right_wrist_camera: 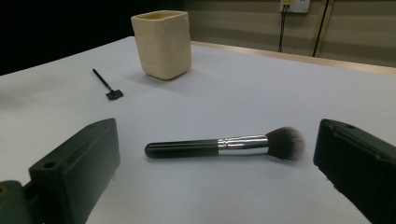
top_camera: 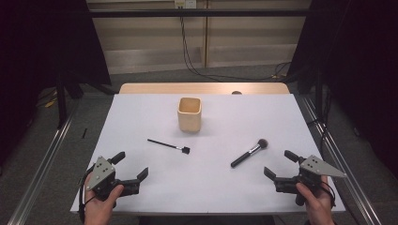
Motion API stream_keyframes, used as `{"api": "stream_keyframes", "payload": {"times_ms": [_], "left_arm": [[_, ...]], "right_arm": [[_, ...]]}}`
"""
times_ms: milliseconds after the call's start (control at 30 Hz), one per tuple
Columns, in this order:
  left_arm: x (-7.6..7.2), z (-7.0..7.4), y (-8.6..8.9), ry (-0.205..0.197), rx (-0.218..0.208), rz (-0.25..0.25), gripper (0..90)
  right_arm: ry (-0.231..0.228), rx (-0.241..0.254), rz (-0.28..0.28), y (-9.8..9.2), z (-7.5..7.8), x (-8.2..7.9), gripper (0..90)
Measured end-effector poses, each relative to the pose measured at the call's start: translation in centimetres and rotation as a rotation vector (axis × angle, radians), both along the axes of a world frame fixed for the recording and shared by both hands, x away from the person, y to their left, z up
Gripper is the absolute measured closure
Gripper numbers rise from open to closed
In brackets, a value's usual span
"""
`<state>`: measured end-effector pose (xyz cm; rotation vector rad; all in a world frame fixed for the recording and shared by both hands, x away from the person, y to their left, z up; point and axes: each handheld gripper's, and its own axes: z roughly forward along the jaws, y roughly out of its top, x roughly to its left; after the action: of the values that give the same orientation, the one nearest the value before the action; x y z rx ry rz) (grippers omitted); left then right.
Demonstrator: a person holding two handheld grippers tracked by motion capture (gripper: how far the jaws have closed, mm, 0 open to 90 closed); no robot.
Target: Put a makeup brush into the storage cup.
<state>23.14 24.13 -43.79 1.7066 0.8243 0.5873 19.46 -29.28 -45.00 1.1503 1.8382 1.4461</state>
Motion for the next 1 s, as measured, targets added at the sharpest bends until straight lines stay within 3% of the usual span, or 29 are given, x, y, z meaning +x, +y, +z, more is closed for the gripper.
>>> {"api": "stream_keyframes", "payload": {"times_ms": [367,600,1000], "left_arm": [[1.1,0.4,-1.2,-0.001,0.018,-0.045,2.7],[2.9,0.2,-1.7,-0.007,0.043,-0.057,2.9],[5.1,0.6,-3.3,-0.005,0.052,-0.079,2.8]], "right_arm": [[0.007,-0.001,-0.003,0.2,-0.1,0.1,0.1],[0.011,-0.003,-0.003,0.1,-0.2,0.2,0.1],[0.015,-0.008,0.002,0.3,-0.2,0.2,0.1]]}}
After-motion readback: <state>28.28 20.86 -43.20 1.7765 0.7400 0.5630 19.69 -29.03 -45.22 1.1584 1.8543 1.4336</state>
